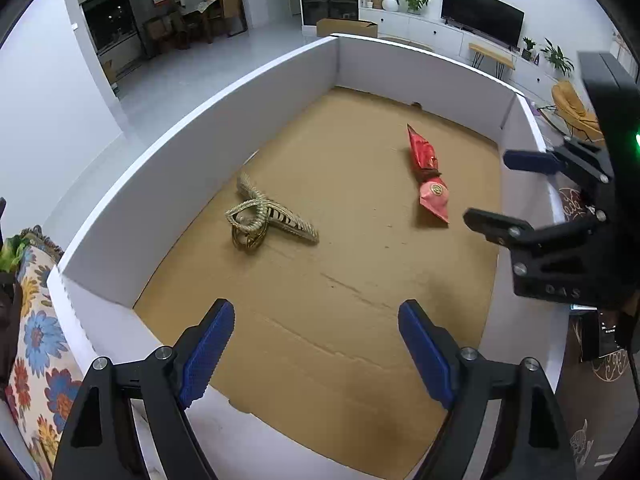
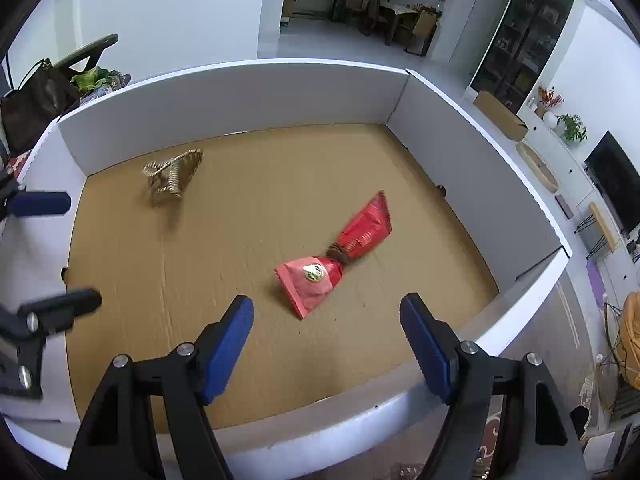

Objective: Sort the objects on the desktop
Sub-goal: 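Carry both items over the white bin and open both tools to drop them, then swing both tools back from the bin toward the table items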

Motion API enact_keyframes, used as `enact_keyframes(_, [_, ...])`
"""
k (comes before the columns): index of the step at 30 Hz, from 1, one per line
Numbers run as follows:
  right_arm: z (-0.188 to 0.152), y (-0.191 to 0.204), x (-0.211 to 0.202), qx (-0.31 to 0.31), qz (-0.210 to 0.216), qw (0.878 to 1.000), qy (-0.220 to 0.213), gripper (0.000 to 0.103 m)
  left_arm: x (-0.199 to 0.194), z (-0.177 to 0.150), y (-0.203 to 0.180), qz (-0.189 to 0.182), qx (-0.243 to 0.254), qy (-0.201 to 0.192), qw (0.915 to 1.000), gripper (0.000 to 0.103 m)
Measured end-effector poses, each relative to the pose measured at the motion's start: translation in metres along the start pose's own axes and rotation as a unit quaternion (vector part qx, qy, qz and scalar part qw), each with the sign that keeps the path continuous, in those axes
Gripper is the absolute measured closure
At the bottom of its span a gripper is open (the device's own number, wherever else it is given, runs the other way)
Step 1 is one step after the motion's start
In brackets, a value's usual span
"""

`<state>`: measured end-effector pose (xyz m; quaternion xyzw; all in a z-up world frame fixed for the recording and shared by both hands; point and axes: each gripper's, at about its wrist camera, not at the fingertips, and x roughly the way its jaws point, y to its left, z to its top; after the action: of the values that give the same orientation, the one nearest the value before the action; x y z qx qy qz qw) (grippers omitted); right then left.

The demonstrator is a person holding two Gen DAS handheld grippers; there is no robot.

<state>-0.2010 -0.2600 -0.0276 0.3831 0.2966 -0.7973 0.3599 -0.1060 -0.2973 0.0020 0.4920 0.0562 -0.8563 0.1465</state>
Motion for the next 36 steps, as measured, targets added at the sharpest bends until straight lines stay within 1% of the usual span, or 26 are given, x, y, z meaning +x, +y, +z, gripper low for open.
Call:
enact_keyframes(3, [-0.012,0.008,-0.010,-0.006,-0.004,1.000,-0.007,0.026,-0.002,-0.003,-0.003,-0.002,0.005,-0.003,1.0000,0.019])
enact_keyframes(5, [-0.019,0.009,-0.016,-0.009,-0.007,1.000,-0.004,0.026,-0.005,-0.005,-0.005,-0.002,0.010,-0.012,0.9999,0.019])
enact_keyframes(7, [-0.022,0.009,-0.018,-0.007,-0.005,1.000,0.000,0.027,-0.013,-0.008,-0.005,0.005,0.013,-0.033,0.9994,0.019])
enact_keyframes(9, [-0.026,0.004,-0.030,0.018,-0.003,1.000,-0.008,0.027,-0.030,-0.011,-0.004,0.004,0.007,-0.070,0.9975,0.019])
enact_keyframes(10, [-0.027,0.002,-0.039,0.032,-0.006,0.999,-0.018,0.023,-0.035,-0.009,-0.003,-0.001,0.005,-0.081,0.9967,0.019])
enact_keyframes(11, [-0.030,-0.001,-0.051,0.046,-0.011,0.998,-0.034,0.018,-0.048,-0.010,-0.004,-0.007,0.001,-0.100,0.9950,0.017])
enact_keyframes(12, [-0.033,-0.003,-0.064,0.055,-0.022,0.997,-0.047,0.006,-0.057,-0.011,-0.006,-0.011,0.001,-0.112,0.9936,0.010])
enact_keyframes(13, [-0.037,-0.003,-0.078,0.057,-0.032,0.996,-0.060,0.000,-0.067,-0.014,-0.008,-0.014,0.003,-0.123,0.9922,0.005])
enact_keyframes(15, [-0.042,-0.002,-0.103,0.063,-0.060,0.993,-0.081,0.000,-0.089,-0.017,-0.015,-0.019,0.010,-0.148,0.9887,0.000])
enact_keyframes(17, [-0.048,-0.005,-0.131,0.071,-0.083,0.989,-0.095,0.000,-0.104,-0.020,-0.026,-0.026,0.016,-0.161,0.9865,0.000])
enact_keyframes(20, [-0.065,-0.003,-0.168,0.079,-0.109,0.985,-0.111,0.000,-0.120,-0.027,-0.037,-0.042,0.020,-0.167,0.9848,0.000])
enact_keyframes(24, [-0.087,-0.007,-0.209,0.097,-0.133,0.978,-0.130,0.000,-0.139,-0.033,-0.065,-0.056,0.033,-0.175,0.9824,0.000])
enact_keyframes(28, [-0.108,-0.008,-0.243,0.099,-0.174,0.970,-0.141,0.000,-0.152,-0.041,-0.092,-0.066,0.053,-0.177,0.9806,0.000])
enact_keyframes(29, [-0.118,-0.022,-0.255,0.100,-0.178,0.968,-0.145,0.000,-0.153,-0.043,-0.102,-0.068,0.062,-0.177,0.9799,0.000])
enact_keyframes(36, [-0.157,-0.047,-0.297,0.144,-0.186,0.958,-0.163,0.000,-0.165,-0.061,-0.148,-0.083,0.107,-0.176,0.9750,0.000])
